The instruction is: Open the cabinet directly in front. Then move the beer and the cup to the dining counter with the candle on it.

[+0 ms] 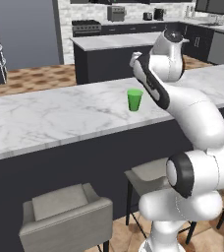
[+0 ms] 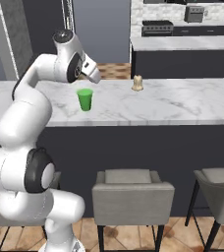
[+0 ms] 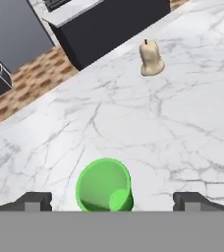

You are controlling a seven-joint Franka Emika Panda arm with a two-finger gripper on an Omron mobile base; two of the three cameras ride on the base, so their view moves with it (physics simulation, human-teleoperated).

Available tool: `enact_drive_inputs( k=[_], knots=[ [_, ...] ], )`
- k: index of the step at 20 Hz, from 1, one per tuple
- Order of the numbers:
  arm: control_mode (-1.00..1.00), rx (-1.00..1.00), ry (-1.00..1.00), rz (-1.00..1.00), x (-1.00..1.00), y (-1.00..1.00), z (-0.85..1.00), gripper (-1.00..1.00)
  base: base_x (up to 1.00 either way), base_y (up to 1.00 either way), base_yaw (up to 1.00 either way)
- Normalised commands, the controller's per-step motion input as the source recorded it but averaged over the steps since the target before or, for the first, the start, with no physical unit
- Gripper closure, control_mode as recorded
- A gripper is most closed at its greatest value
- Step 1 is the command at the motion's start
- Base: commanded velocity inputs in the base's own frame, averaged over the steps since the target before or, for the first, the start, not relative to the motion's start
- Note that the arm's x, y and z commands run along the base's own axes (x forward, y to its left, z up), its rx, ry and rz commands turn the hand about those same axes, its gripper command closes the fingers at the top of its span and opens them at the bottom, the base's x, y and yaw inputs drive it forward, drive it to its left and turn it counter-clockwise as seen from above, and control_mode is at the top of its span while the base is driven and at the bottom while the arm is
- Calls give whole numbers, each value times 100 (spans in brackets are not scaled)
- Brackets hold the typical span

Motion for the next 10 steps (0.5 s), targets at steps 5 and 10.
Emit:
enact_drive_inputs(
  k=[5,10],
  knots=[
    [-100,6,-8,-1,-100,0,11,-100,0,0,0],
    [-100,-3,-56,0,-100,0,13,-100,0,0,0]
  ],
)
